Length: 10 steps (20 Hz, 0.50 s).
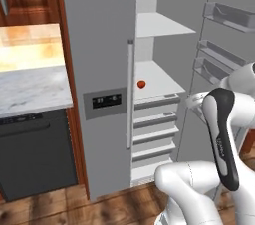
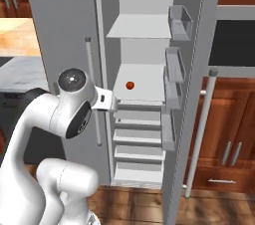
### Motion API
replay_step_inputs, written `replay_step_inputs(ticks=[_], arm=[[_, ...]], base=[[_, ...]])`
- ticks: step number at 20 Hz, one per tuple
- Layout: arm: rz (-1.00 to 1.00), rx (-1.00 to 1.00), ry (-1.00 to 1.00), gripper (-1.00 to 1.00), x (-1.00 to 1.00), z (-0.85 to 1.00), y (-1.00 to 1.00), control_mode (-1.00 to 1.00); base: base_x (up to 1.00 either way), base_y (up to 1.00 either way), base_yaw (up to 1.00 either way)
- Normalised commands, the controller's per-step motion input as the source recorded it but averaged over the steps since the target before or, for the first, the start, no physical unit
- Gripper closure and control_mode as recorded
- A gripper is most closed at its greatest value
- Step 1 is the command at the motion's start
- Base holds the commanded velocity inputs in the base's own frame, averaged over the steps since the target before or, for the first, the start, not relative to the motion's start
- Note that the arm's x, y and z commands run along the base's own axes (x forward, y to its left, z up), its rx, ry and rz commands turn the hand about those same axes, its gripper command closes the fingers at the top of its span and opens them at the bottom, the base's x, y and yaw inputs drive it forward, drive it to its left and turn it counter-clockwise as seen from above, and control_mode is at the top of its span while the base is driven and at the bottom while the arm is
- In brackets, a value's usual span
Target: Retrieve the peach and apple from the fridge and place them into the bowl on the dining table.
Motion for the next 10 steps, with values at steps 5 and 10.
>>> replay_step_inputs(ticks=[5,10], arm=[[0.00,0.00,0.00,-1.00,0.00,0.00,0.00,1.00],[0.00,0.00,0.00,-1.00,0.00,0.00,0.00,1.00]], base=[[0.63,-0.05,0.03],[0.61,-0.10,0.11]])
